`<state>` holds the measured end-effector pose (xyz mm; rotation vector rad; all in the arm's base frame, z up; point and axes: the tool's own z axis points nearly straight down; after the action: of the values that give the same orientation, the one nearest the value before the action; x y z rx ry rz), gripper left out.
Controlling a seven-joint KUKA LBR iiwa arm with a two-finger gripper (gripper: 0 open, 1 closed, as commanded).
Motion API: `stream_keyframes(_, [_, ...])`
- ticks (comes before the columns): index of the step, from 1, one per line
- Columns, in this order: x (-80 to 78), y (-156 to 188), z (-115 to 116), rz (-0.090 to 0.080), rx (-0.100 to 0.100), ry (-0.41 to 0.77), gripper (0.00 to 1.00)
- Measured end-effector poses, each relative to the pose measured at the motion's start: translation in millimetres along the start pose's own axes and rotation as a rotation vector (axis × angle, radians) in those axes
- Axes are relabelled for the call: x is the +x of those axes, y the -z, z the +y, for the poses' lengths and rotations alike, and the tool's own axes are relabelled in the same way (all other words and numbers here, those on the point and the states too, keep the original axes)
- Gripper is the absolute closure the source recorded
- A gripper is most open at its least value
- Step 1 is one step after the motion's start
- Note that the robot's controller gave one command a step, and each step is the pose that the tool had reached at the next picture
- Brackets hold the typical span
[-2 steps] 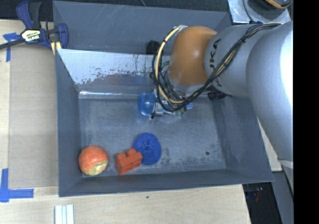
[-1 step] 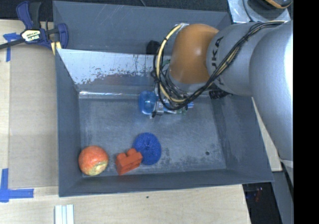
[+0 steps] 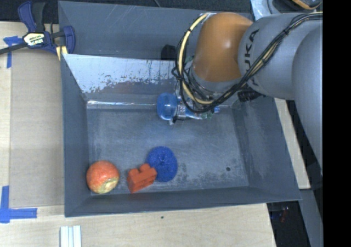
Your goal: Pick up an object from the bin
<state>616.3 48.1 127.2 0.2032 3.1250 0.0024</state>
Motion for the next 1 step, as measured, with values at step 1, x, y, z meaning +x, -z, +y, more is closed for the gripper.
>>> stream_keyframes(1, [-2.5,23.2,0.1,-0.009,-0.002,0.000,1.00])
